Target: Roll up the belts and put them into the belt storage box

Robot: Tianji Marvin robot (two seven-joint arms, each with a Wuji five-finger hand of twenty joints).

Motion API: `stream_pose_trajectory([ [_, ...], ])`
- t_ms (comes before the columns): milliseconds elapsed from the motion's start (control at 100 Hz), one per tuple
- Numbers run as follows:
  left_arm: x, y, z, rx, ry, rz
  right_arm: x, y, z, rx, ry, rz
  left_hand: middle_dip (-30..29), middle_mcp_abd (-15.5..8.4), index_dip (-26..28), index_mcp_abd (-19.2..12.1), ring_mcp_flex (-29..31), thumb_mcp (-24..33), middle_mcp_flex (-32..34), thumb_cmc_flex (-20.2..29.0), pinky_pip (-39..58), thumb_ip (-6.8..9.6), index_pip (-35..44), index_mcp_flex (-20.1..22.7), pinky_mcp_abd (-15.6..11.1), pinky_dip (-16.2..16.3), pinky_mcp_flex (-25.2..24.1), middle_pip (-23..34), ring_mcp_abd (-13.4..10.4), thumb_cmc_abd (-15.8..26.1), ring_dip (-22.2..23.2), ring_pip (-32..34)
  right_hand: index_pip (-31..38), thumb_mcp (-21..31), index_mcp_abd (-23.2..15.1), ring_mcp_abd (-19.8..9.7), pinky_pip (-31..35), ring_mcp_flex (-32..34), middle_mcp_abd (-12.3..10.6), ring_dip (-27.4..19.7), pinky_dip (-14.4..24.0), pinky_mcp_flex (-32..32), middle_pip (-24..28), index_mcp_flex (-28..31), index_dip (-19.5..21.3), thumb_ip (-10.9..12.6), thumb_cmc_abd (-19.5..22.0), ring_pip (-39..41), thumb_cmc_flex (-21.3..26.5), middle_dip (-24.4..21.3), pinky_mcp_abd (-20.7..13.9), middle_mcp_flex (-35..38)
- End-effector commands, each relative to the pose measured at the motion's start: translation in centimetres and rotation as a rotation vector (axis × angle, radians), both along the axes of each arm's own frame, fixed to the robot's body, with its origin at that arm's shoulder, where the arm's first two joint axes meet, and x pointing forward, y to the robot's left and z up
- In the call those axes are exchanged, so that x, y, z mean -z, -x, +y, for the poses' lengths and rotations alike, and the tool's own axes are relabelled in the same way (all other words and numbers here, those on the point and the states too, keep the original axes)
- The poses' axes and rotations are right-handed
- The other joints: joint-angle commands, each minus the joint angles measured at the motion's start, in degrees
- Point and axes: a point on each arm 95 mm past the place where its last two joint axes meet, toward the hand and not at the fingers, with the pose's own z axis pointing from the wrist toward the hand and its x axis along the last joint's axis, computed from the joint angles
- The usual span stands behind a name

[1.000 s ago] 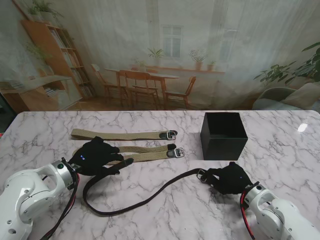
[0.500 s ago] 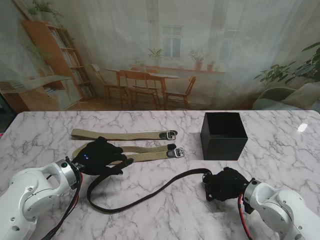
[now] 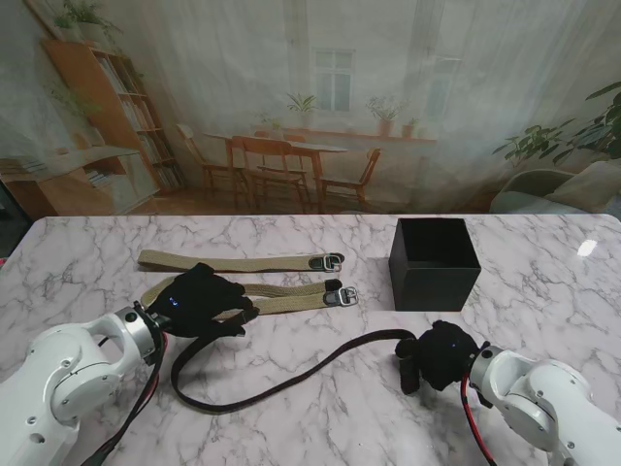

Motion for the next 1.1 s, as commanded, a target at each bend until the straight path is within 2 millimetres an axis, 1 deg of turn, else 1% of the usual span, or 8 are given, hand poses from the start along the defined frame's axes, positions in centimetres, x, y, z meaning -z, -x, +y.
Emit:
stream_pose_trajectory([
  [0, 0.1, -0.1, -0.3, 0.000, -0.001, 0.010, 1.6, 0.2, -0.7, 0.027, 0.006, 0.028, 0.15, 0.78, 0.31, 0.98, 0.27, -0.76, 0.70, 0.79, -1.47, 0.89, 0.34, 0.49, 2.18, 0.41, -1.07, 0.16, 0.83, 2.38, 0.45, -0.84, 8.31, -3.41, -7.48, 0.32, 1.52, 2.12, 0.04, 0.28, -1.44, 0.74, -0.69, 5.85, 2.32, -2.39, 1.16, 0.95, 1.43, 2.22, 0.64, 0.78],
  [70, 0.2, -0.1, -0.4, -0.001, 0.002, 0.013, 1.9, 0.1, -0.7, 0.027, -0.004, 0.004, 0.15, 0.86, 0.31, 0.99, 0.25, -0.76, 0.71, 0.81, -1.51, 0.89, 0.34, 0.47, 2.18, 0.40, -1.12, 0.17, 0.85, 2.39, 0.44, -0.86, 14.54, -4.99, -14.06, 1.51, 1.94, 3.37, 1.35, 1.72, -2.28, 0.62, 1.67, 6.77, -4.35, -2.85, 3.21, 1.69, 1.12, 3.27, 1.89, 0.72],
  [240, 0.3, -0.1, -0.5, -0.004, 0.005, 0.017, 2.2, 0.3, -0.6, 0.037, -0.029, -0.020, 0.14, 1.06, 0.32, 0.98, 0.22, -0.72, 0.66, 0.88, -1.56, 0.90, 0.36, 0.50, 2.22, 0.39, -1.15, 0.14, 0.82, 2.38, 0.44, -0.88, 23.39, -10.99, -28.22, 7.33, 0.29, 2.42, 8.00, 6.06, -0.71, -4.48, 6.67, 10.49, -4.41, -3.78, 6.36, 4.04, -2.01, 7.77, 9.01, -6.11],
  [440, 0.4, 0.0, -0.5, -0.008, 0.009, 0.020, 2.5, 0.4, -0.4, 0.054, -0.061, -0.003, 0.14, 0.94, 0.32, 1.00, 0.20, -0.76, 0.64, 0.82, -1.60, 0.89, 0.36, 0.50, 2.20, 0.38, -1.17, 0.13, 0.83, 2.37, 0.43, -0.90, 26.03, -13.29, -29.05, 10.80, -1.48, -4.15, 12.81, 8.56, 2.57, -5.26, 4.88, 13.93, 2.55, -3.64, 7.92, 4.26, -3.73, 8.87, 14.57, -25.98],
  [590, 0.5, 0.0, -0.5, -0.008, 0.008, 0.023, 2.7, 0.4, -0.1, 0.063, -0.088, 0.022, 0.15, 0.88, 0.34, 0.99, 0.16, -0.75, 0.69, 0.80, -1.65, 0.89, 0.40, 0.57, 2.24, 0.38, -1.20, 0.15, 0.81, 2.37, 0.43, -0.91, 28.28, -11.73, -26.09, 11.80, -2.26, -10.46, 17.46, 5.61, 2.85, -3.77, 3.45, 15.30, -2.84, -3.72, 6.67, 3.55, -3.90, 0.11, 16.03, -37.47],
  [780, 0.5, 0.0, -0.5, -0.008, 0.005, 0.025, 3.1, 0.4, 0.1, 0.074, -0.113, 0.029, 0.14, 0.83, 0.36, 0.95, 0.18, -0.76, 0.66, 0.81, -1.68, 0.89, 0.43, 0.64, 2.26, 0.38, -1.25, 0.13, 0.79, 2.36, 0.43, -0.90, 30.73, -10.99, -22.66, 12.30, -2.99, -13.13, 14.10, 2.33, 1.65, -3.69, 0.11, 16.10, -6.63, -3.73, 6.46, 0.65, -3.64, -3.10, 16.97, -41.44],
  [910, 0.5, 0.0, -0.5, -0.006, 0.003, 0.027, 3.3, 0.3, 0.3, 0.084, -0.146, 0.010, 0.14, 0.95, 0.38, 0.95, 0.17, -0.75, 0.65, 0.80, -1.74, 0.89, 0.46, 0.68, 2.28, 0.37, -1.32, 0.12, 0.85, 2.37, 0.43, -0.91, 31.36, -10.93, -20.42, 10.74, -2.75, -10.65, 6.90, 1.79, 1.19, -3.23, 1.45, 16.70, -8.57, -3.83, 7.28, 0.86, -3.16, -2.95, 17.10, -31.73],
  [1090, 0.6, 0.0, -0.6, -0.005, 0.003, 0.030, 3.3, 0.2, 0.3, 0.085, -0.176, -0.026, 0.14, 0.92, 0.40, 0.90, 0.13, -0.79, 0.65, 0.74, -1.86, 0.88, 0.50, 0.72, 2.29, 0.32, -1.34, 0.13, 0.81, 2.35, 0.42, -0.93, 30.36, -11.67, -20.08, 8.17, -2.75, -8.53, 2.77, 1.96, 1.15, -5.50, 3.02, 17.88, -9.80, -3.85, 8.77, 0.82, -3.06, -2.49, 15.35, -19.11],
])
